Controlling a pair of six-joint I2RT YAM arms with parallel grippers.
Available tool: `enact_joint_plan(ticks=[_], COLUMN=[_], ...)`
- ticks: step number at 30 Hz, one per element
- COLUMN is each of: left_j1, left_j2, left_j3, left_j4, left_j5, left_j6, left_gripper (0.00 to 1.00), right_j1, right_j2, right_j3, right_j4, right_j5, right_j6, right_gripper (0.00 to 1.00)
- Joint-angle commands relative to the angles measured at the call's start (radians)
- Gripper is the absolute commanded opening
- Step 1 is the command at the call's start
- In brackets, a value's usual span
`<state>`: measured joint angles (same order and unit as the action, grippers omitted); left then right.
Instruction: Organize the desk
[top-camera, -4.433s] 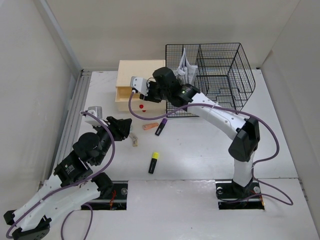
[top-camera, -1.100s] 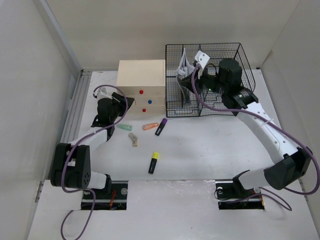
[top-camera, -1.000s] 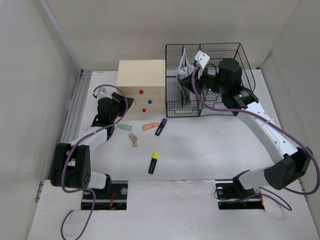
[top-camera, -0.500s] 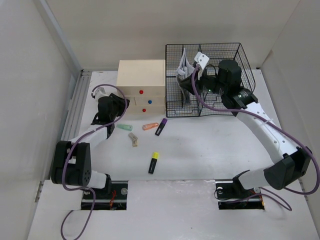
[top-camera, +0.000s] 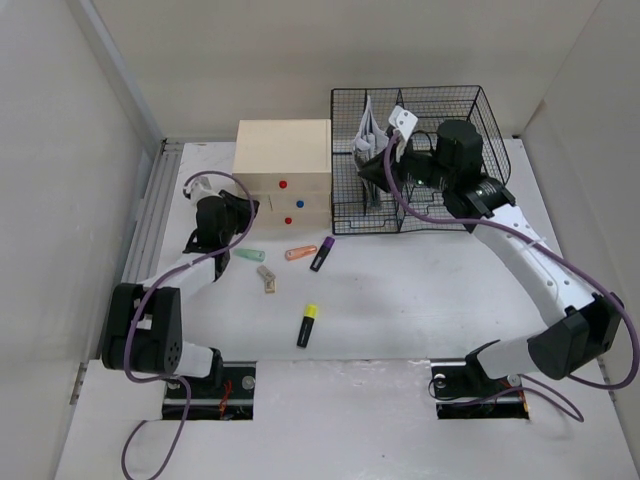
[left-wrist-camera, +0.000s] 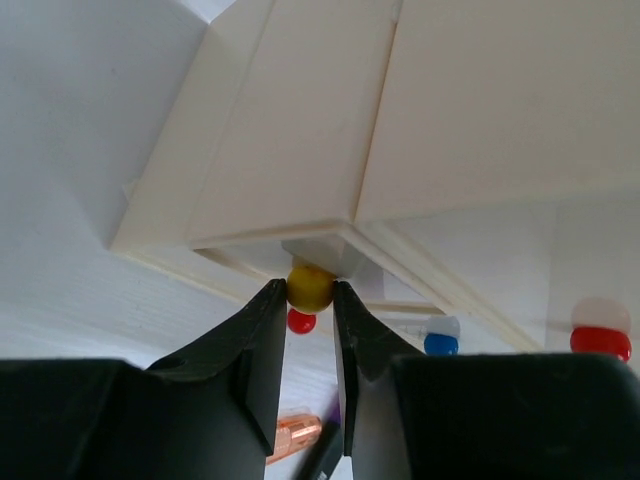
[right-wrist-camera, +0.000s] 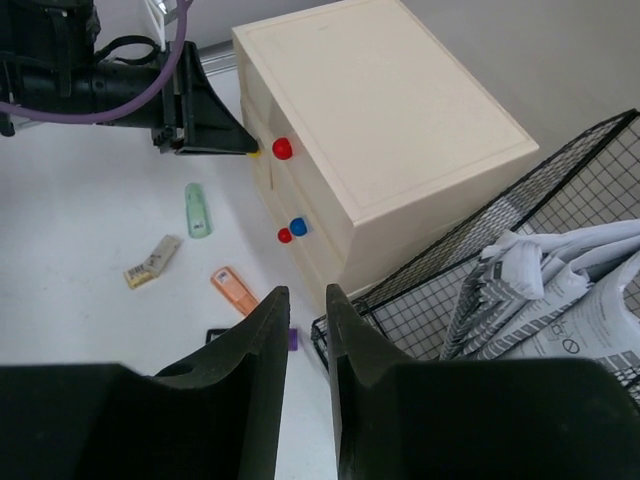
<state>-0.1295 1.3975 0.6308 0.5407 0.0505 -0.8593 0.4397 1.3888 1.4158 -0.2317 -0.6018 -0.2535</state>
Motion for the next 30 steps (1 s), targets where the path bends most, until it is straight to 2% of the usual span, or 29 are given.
enact_joint_plan(ticks=[1, 6, 9, 11, 14, 17, 21, 23, 27, 30], left_j1=[-0.019, -0.062, -0.062, -0.071, -0.082, -0.082, -0.082, -0.082, -0.091, -0.111], left_j2=[-0.066, -0.224, -0.305, -0.337, -0.397, -0.434, -0.434, -0.463, -0.598, -0.755], left_j3=[-0.093, -0.227, -0.296, -0.316, -0.344, -0.353, -0.339, -0.339, -0.321, -0.287], left_j4=[0.048, 0.058, 0.058, 0.038, -0.001, -0.033, -0.062, -0.073, -0.174, -0.308], left_j5=[-0.035, -0.064, -0.055, -0.043, -0.043, -0.054, -0.044, -0.018, -0.009, -0.043], left_j6=[-0.023, -0.069, -0.069, -0.069, -0.069, -0.069, -0.038, -0.027, -0.014, 0.023], left_gripper=[0.02, 0.02, 0.02, 0.02, 0.02, 0.02, 0.50, 0.72, 0.87, 0.90], right_j1=[-0.006, -0.006, 0.022, 0.053, 0.126, 0.194, 0.267, 0.321, 0.408, 0.467], right_j2=[0.006, 0.067, 0.131, 0.162, 0.213, 0.227, 0.227, 0.237, 0.266, 0.291], right_j3=[-0.005, 0.028, 0.092, 0.135, 0.158, 0.147, 0.097, 0.072, 0.008, -0.046], right_j4=[0.026, -0.107, -0.277, -0.407, -0.535, -0.560, -0.560, -0.586, -0.610, -0.586], right_j5=[-0.087, -0.309, -0.354, -0.363, -0.294, -0.250, -0.204, -0.173, -0.104, -0.024], right_j6=[-0.013, -0.186, -0.357, -0.503, -0.631, -0.743, -0.840, -0.929, -1.096, -1.156], right_gripper=[0.27, 0.31, 0.36, 0.40, 0.45, 0.47, 0.55, 0.55, 0.56, 0.56])
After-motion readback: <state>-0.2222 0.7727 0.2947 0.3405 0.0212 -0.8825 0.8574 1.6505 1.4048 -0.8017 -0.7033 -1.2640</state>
